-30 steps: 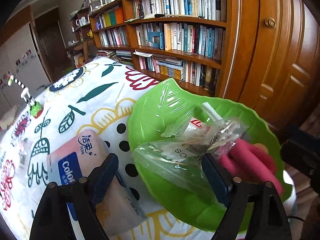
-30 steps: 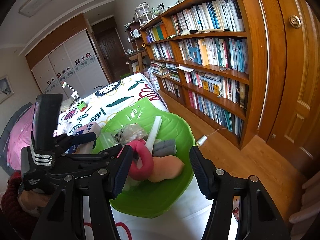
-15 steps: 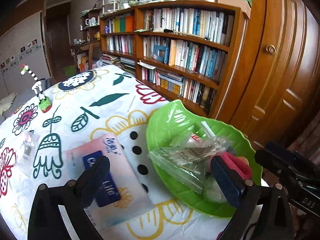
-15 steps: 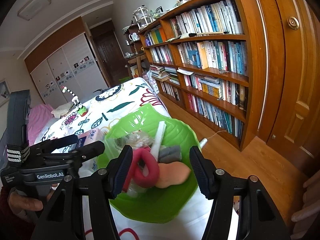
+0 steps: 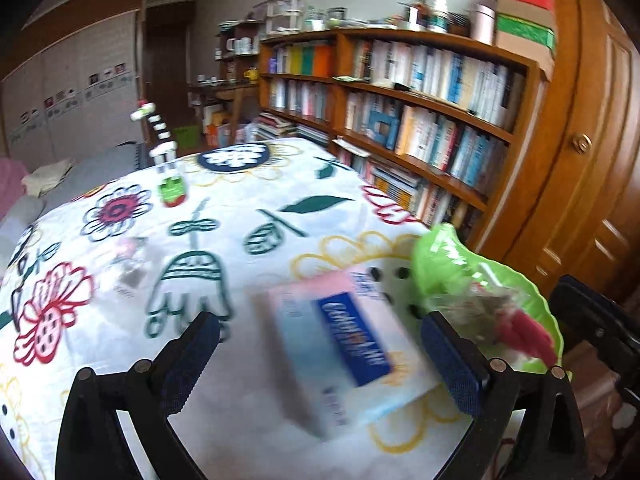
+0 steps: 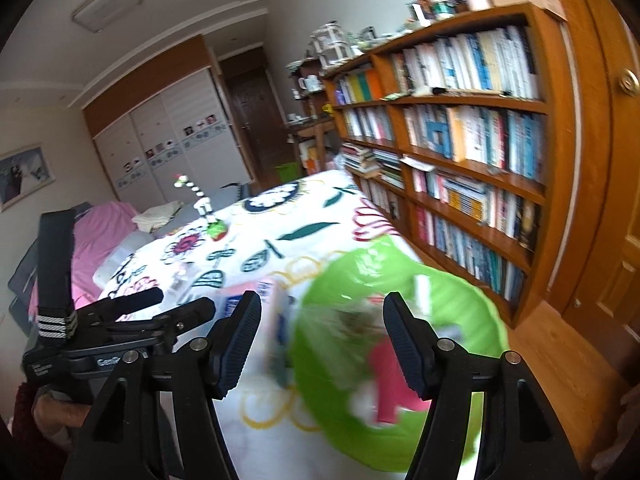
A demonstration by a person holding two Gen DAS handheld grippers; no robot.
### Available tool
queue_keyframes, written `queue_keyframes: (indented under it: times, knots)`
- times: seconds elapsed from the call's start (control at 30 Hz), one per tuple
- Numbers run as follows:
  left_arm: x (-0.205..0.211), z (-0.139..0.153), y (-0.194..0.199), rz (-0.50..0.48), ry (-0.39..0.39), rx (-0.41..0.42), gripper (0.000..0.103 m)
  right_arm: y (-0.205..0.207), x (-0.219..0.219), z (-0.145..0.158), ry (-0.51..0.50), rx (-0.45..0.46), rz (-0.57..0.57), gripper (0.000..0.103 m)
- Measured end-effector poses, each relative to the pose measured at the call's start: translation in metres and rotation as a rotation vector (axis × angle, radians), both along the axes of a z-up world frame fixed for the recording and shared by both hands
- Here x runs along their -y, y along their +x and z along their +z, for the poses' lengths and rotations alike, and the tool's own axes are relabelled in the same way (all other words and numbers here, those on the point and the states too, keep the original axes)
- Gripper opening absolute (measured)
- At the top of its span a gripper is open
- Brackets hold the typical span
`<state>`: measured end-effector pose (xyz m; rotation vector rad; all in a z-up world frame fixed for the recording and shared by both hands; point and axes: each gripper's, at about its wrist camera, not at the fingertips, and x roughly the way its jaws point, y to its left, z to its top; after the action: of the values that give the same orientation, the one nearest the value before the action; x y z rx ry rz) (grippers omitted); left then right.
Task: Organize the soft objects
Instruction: 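Lower the pink tube and swab bag into the green plate and open both tools, then withdraw both tools from the plate while the left grasps the clear printed bag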
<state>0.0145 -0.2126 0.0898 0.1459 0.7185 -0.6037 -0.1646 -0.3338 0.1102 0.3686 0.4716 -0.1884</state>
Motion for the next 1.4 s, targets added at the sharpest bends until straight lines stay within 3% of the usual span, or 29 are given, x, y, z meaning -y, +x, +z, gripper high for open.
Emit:
queue_keyframes:
  times: [0.4,0.63,0.93,1.07,1.3,1.4]
  knots:
    - [-0.084,-0.001,0.041,0.174,0.001,0.007,0.102,0.051,-0.092,0.012,-0.053,0.004,0.232,0.065]
    - [-0.115,-0.023,0.08,0.212,0.0,-0.041,0.103,0.073,-0.126,0.008,-0.065,-0.021,0.316,0.065]
    - [-0.12,-0.049,0.135,0.193,0.052,-0.047,0.103,0.095,-0.144,0.001,-0.062,-0.054,0.374,0.065]
    - [-0.121,-0.057,0.16,0.198,0.041,-0.062,0.103,0.101,-0.147,-0.003,-0.053,-0.065,0.386,0.065]
    - [-0.124,-0.066,0.186,0.163,-0.081,-0.169,0.103,0.11,-0.148,-0.008,-0.039,-0.075,0.393,0.065]
    - [-0.12,-0.066,0.185,0.119,-0.097,-0.184,0.103,0.112,-0.149,-0.009,-0.032,-0.077,0.396,0.065]
